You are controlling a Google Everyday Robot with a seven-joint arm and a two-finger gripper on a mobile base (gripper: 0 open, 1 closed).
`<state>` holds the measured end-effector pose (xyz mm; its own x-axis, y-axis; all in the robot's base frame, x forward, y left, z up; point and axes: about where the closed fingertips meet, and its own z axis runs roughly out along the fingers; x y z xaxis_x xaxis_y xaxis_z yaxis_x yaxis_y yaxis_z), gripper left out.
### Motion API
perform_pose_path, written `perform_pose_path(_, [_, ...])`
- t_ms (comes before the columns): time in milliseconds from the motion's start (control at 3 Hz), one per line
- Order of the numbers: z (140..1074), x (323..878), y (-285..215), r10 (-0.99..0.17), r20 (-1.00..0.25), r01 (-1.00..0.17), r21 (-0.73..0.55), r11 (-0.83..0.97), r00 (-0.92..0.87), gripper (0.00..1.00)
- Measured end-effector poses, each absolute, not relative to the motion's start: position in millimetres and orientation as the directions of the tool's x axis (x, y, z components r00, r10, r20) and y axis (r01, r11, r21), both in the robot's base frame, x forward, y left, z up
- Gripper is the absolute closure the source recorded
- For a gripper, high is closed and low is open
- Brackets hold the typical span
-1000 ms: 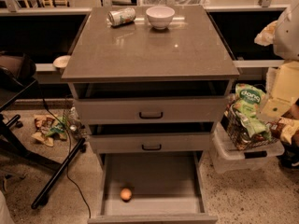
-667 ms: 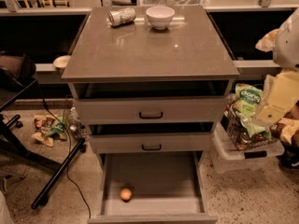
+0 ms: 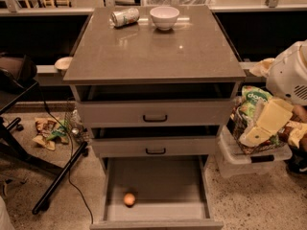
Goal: Pick orange from bottom drawer and place on counter
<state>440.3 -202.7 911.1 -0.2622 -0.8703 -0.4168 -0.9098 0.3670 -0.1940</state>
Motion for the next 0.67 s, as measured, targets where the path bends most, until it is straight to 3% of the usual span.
perform_pose_path(667, [888.5,440.9,-196.3,-0.874,-0.423,-0.91,-0.218,0.354,-0.239,0.0])
